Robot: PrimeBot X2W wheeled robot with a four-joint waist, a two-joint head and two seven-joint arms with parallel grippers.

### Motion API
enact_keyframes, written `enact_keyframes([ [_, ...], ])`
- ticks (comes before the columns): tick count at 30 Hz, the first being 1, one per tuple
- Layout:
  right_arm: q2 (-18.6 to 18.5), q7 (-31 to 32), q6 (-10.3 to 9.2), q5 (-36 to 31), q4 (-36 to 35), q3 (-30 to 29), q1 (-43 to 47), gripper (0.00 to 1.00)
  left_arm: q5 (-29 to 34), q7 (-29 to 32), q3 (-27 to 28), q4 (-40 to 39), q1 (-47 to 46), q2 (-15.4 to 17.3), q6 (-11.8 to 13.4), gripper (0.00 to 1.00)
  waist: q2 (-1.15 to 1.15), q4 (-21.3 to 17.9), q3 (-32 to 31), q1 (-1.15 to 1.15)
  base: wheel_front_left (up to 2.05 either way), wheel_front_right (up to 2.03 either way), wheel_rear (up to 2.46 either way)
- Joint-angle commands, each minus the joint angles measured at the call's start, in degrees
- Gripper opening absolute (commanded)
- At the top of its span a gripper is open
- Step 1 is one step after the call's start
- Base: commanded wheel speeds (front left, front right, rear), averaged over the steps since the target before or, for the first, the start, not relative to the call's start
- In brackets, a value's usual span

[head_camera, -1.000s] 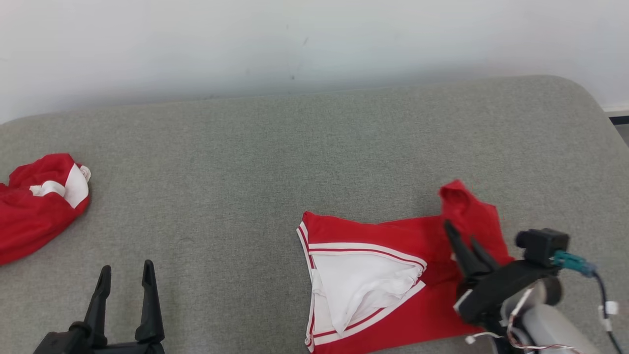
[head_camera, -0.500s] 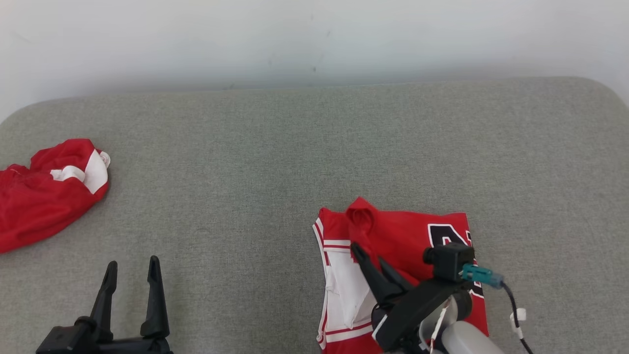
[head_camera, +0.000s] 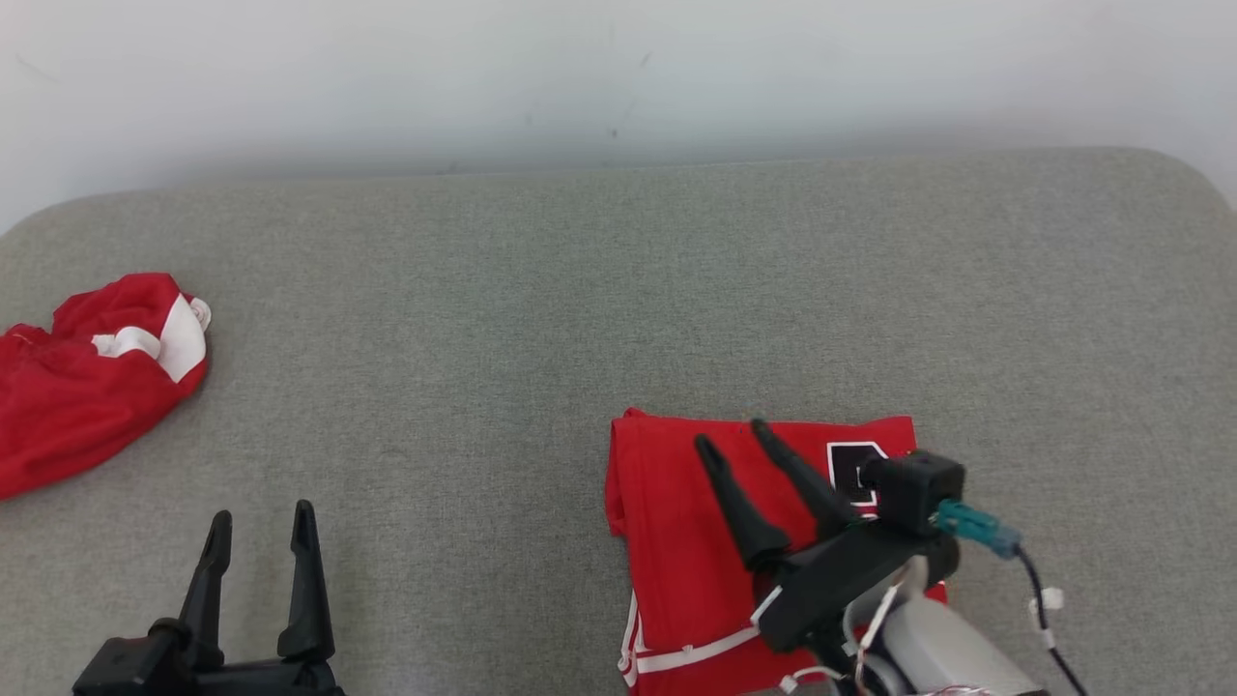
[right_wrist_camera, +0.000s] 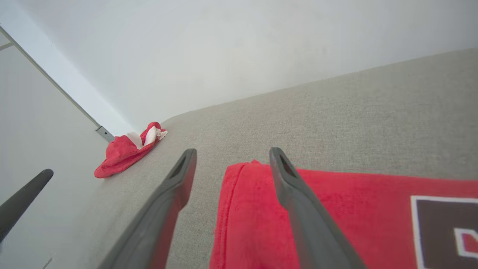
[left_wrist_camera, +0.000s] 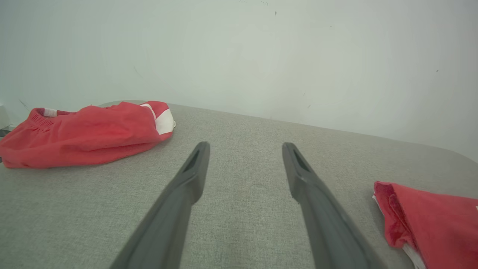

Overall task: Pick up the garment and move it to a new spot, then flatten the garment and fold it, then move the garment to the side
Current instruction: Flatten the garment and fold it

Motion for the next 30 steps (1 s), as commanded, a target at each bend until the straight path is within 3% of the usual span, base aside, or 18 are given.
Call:
enact_keyframes([
  [1,-1.17,-1.08,-0.14,-0.77,-0.7,-0.81,-0.62,1.0,-0.17,-0.03,-0.06,-0.11,-0.47,-0.01,0.11,1.0,-0.01,-0.37,-0.13,0.0,0.0,0.0,0.0],
  [14,-8.48,-6.06,-0.14,-9.43,-9.5,-14.26,5.31,1.0,0.5,-0.03,0.52,-0.49,0.33,-0.01,-0.27,1.0,-0.01,-1.65,-1.44,0.0,0.0,0.0,0.0],
  [22,-6.17,-6.17,-0.14,-14.37,-16.12,-22.36,14.99,1.0,0.75,-0.03,0.49,-0.51,1.1,0.0,-0.3,1.0,-0.01,-2.05,-2.2,0.0,0.0,0.0,0.0],
  [30,-3.71,-6.19,-0.14,-18.07,-18.85,-24.48,19.91,1.0,0.95,-0.03,0.28,-0.69,1.53,-0.01,-0.21,1.0,-0.01,-2.42,-2.68,0.0,0.0,0.0,0.0],
])
